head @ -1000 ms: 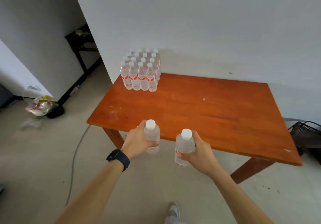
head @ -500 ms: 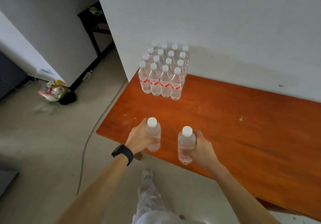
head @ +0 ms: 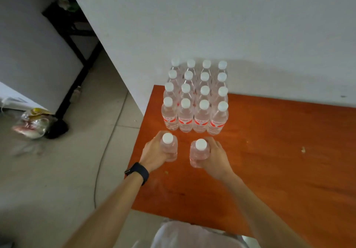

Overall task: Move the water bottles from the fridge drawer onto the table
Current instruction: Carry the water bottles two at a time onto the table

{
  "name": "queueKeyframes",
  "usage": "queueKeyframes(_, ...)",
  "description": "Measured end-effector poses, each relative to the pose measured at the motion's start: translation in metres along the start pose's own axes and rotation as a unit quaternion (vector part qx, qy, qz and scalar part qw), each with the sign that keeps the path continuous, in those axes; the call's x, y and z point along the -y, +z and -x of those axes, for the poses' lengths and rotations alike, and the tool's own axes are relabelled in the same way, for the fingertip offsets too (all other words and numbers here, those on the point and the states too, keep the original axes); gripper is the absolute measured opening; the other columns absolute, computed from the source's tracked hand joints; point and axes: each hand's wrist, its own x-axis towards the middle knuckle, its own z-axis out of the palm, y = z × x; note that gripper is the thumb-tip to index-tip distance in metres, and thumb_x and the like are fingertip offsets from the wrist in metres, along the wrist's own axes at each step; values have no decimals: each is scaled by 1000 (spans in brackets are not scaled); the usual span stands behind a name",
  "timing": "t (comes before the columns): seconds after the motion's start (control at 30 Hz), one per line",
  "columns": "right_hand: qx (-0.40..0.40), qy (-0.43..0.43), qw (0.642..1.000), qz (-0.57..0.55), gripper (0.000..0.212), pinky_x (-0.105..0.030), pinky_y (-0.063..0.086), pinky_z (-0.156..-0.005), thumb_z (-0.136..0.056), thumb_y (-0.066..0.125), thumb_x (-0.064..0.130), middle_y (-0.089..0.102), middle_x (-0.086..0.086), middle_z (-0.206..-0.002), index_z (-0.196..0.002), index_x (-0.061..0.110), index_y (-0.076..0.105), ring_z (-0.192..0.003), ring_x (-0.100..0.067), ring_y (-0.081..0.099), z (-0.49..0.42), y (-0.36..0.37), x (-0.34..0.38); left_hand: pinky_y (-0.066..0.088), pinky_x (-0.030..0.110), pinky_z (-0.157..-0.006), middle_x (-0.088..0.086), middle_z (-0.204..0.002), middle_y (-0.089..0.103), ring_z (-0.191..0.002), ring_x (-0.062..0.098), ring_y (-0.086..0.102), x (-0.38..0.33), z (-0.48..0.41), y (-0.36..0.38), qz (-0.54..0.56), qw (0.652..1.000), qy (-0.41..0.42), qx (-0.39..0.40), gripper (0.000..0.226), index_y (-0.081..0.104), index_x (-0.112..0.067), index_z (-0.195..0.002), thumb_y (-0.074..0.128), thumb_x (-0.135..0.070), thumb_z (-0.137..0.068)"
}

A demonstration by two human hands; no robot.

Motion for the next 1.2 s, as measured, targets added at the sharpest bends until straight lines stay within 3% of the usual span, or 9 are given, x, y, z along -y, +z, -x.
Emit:
queueKeyframes(0.17,-58,2,997,-51,73,-43,44,-106,-70,88,21,56,2,-132,-130,21,47,-125,-23,50,-43,12,22,56,31,-87,-14,-114,66,-104,9,64,6,-42,-18,1,999,34,15,69,50,-35,-128,89,-33,-71)
queueKeyframes(0.33,-65,1,996,-60,73,-43,42,-109,-74,85,20,51,2,-137,-134,21,45,-131,-22,45,-62,29,24,59,30,-86,-18,-113,66,-106,5,65,15,-58,-17,26,998,49,18,66,50,-44,-123,89,-37,-71)
queueKeyframes(0.47,-81,28,990,-110,73,-36,45,-104,-74,85,28,53,10,-136,-135,28,43,-126,-15,50,-63,34,18,58,34,-91,-19,-119,64,-111,6,62,22,-57,-13,48,997,56,12,68,47,-45,-126,88,-36,-72)
queueKeyframes(0.63,-81,76,974,-195,80,-33,51,-97,-76,84,37,58,18,-130,-138,38,34,-118,-9,58,-61,33,10,54,17,-84,-18,-132,52,-116,7,59,31,-54,-10,117,993,32,-2,90,28,-44,-135,90,-34,-71)
queueKeyframes(0.77,-67,93,971,-208,87,-29,47,-98,-74,84,43,54,21,-135,-141,42,28,-121,-3,54,-60,41,1,47,36,-104,-7,-149,41,-135,17,46,48,-54,0,137,990,-25,12,106,19,-37,-145,93,-27,-68)
queueKeyframes(0.87,-39,131,969,-206,87,-20,45,-91,-75,85,32,54,19,-133,-141,40,29,-120,-9,55,-67,52,-8,40,51,-112,-1,-159,32,-142,24,39,61,-63,4,115,991,-57,49,116,11,-39,-152,91,-26,-70)
queueKeyframes(0.93,3,158,968,-196,87,-21,45,-92,-77,84,24,54,14,-133,-144,32,29,-124,-16,55,-73,62,-13,41,57,-110,0,-156,37,-141,28,40,64,-70,7,101,989,-65,81,119,6,-39,-155,89,-28,-71)
queueKeyframes(1.03,37,180,966,-181,84,-28,46,-98,-82,80,22,56,6,-135,-148,24,28,-125,-19,55,-82,74,-15,43,54,-110,-2,-146,50,-136,25,46,66,-80,14,100,985,-74,115,117,4,-39,-158,86,-29,-76)
queueKeyframes(1.2,12,183,969,-163,77,-29,52,-93,-84,78,25,61,2,-131,-147,18,34,-118,-21,61,-91,82,-18,57,43,-95,-6,-123,66,-115,19,64,71,-95,25,67,991,-61,103,84,34,-24,-152,80,-36,-83)
